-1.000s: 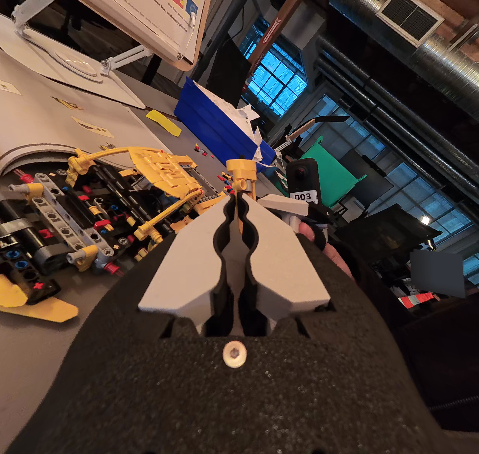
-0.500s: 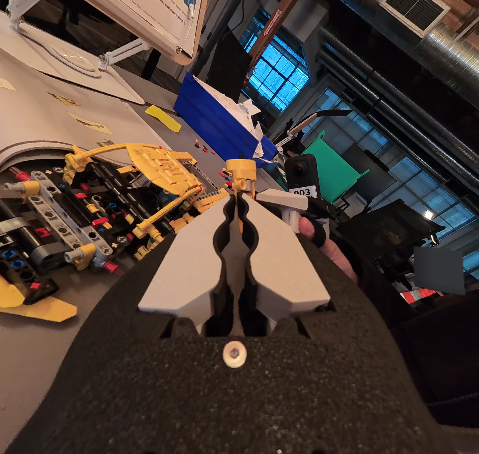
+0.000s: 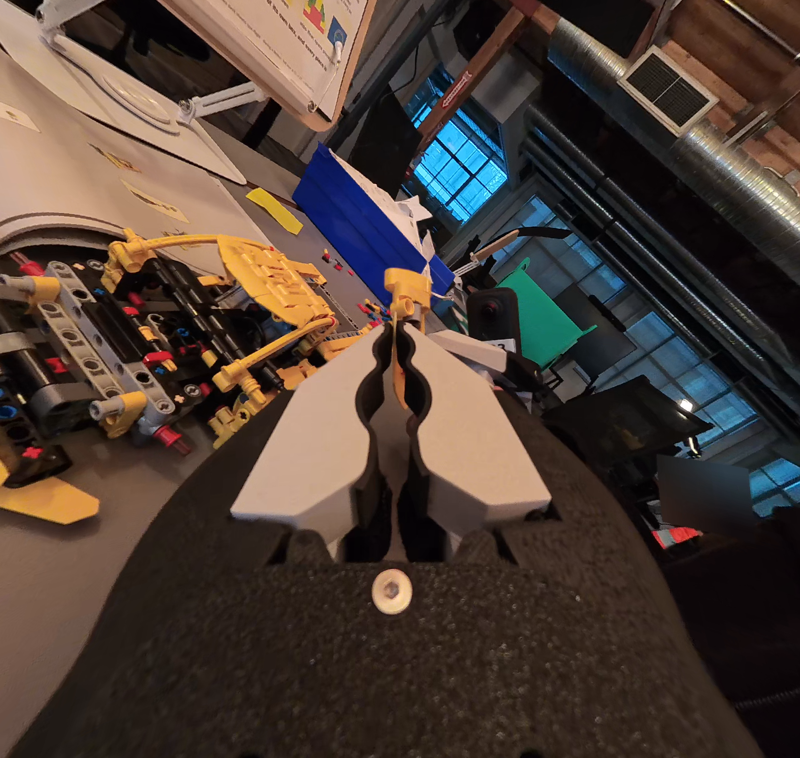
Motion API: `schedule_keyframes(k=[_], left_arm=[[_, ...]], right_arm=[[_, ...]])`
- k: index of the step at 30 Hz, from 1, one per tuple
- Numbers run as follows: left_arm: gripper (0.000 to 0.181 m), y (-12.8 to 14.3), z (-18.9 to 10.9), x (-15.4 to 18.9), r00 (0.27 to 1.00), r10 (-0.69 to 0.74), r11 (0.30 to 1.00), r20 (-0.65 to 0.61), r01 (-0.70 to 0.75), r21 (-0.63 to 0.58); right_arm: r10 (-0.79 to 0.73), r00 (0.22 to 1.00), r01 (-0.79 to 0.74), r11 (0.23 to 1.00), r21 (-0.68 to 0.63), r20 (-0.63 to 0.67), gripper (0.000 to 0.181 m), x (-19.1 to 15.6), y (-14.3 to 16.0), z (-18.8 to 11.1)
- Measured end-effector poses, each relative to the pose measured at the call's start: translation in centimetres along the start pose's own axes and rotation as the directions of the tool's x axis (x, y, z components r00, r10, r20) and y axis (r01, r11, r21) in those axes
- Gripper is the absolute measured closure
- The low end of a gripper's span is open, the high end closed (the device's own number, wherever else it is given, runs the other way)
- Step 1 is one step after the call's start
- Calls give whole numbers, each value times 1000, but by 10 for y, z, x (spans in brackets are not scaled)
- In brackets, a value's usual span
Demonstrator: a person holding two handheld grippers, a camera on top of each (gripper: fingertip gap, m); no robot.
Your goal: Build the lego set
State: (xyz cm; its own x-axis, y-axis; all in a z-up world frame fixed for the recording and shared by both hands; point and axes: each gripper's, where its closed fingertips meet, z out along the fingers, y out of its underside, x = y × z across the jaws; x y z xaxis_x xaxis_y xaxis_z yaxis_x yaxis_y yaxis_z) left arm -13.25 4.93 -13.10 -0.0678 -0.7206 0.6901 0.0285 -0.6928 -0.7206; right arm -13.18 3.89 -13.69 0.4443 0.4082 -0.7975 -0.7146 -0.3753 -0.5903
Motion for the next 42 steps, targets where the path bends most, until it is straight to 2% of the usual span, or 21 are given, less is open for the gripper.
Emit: schedule_keyframes(k=[7,12,14,17,20,24,27,30,34,35,37,40,42], left_arm=[[180,2,2,2,998,54,999,27,-53,-2],[180,1,2,-2,999,-42,999,-14,42,-5],[180,0,1,1,998,-52,999,-40,52,-2],[180,-9,-4,-3,1000,-2,999,1,2,41],[180,-16,-10,-12,999,-21,996,40,17,84],[180,-16,-9,-7,1000,-20,996,14,19,90],[180,-13,-6,-2,999,-29,997,-23,31,72],[180,-7,-2,10,991,-67,997,-112,72,40],[177,1,-2,22,973,-94,995,-208,84,-58],[171,3,-4,24,971,-83,994,-223,64,-90],[145,2,-10,27,965,-60,990,-254,26,-136],[128,7,-18,21,969,34,970,-244,-90,-225],[128,24,-22,30,950,28,931,-310,-138,-339]], right_arm=[[21,1000,-21,1000,9,3,175,0,-1,-1],[-67,998,67,998,7,-22,174,2,-2,1],[-42,999,42,999,-8,4,166,0,0,3],[-16,999,17,1000,-18,39,162,-4,1,3],[-82,996,82,995,-50,-15,161,-2,5,3],[-318,942,299,940,-167,-104,158,0,18,16],[-233,972,227,963,-144,-28,164,-9,18,18],[-108,993,113,987,-114,47,171,-15,12,11],[-120,990,132,965,-225,68,174,-16,16,-1],[-133,989,146,958,-245,70,175,-15,15,-5],[-120,988,142,946,-291,94,175,-17,15,-12],[-106,986,155,861,-485,126,175,-19,42,-21],[-99,982,176,798,-576,163,175,-24,57,-26]])
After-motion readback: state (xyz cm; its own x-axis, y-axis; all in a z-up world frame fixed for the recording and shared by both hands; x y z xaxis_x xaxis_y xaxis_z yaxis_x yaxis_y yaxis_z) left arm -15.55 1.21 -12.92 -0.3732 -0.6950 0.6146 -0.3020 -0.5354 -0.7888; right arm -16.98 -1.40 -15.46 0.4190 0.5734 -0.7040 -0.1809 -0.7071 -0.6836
